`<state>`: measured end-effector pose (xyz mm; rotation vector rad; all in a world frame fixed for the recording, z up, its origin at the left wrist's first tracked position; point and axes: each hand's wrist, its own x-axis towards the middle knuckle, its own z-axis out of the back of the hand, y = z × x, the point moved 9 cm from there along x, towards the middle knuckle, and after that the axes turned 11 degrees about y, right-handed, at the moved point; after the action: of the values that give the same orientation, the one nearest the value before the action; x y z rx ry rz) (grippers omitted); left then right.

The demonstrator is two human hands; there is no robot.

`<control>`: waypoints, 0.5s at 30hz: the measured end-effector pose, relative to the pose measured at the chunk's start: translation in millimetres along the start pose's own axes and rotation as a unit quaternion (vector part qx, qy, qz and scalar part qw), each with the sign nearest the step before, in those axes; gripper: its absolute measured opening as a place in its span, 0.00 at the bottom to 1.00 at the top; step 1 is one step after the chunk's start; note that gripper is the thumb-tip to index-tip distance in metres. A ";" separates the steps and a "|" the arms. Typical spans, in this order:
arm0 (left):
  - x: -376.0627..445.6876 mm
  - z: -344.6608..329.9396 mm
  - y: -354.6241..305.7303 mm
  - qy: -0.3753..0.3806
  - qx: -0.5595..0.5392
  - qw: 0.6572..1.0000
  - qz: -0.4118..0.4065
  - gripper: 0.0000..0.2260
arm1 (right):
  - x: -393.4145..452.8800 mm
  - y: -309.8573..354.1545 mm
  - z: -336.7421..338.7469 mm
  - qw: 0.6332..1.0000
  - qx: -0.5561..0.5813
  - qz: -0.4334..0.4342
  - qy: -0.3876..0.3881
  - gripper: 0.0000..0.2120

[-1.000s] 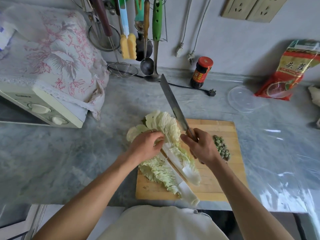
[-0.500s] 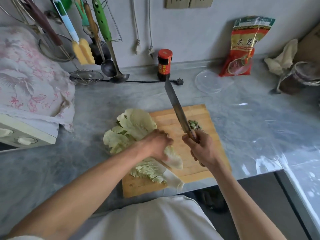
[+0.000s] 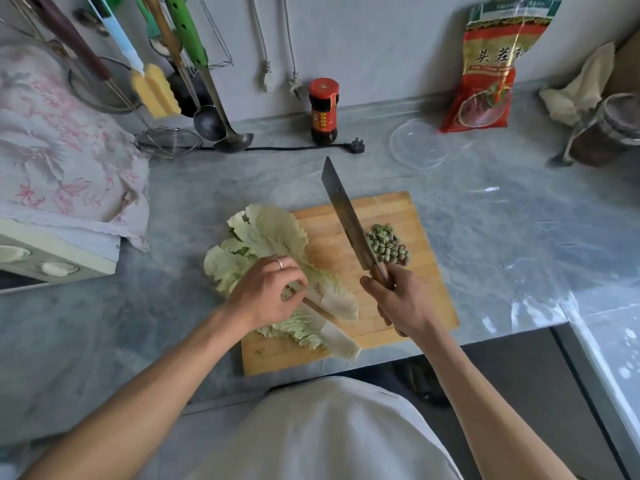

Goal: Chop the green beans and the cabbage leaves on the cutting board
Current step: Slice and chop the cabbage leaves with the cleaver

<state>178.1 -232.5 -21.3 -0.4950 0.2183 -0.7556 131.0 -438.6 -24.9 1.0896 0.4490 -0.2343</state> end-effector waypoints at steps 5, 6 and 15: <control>-31.0 -34.9 0.8 0.099 0.042 0.994 0.023 0.15 | 3.8 0.2 -8.0 0.999 -0.028 0.013 0.032 0.16; -35.8 -46.8 2.9 0.136 0.050 0.989 0.041 0.21 | 2.8 -2.3 -10.1 0.998 -0.038 0.011 0.041 0.16; -34.0 -60.6 7.7 0.152 0.104 0.975 0.126 0.26 | -0.1 -13.6 -12.8 0.993 -0.053 0.005 0.101 0.16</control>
<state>136.6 -225.1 -77.1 -0.1451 0.4731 -0.5942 122.4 -433.3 -40.7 1.0151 0.6311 -0.0905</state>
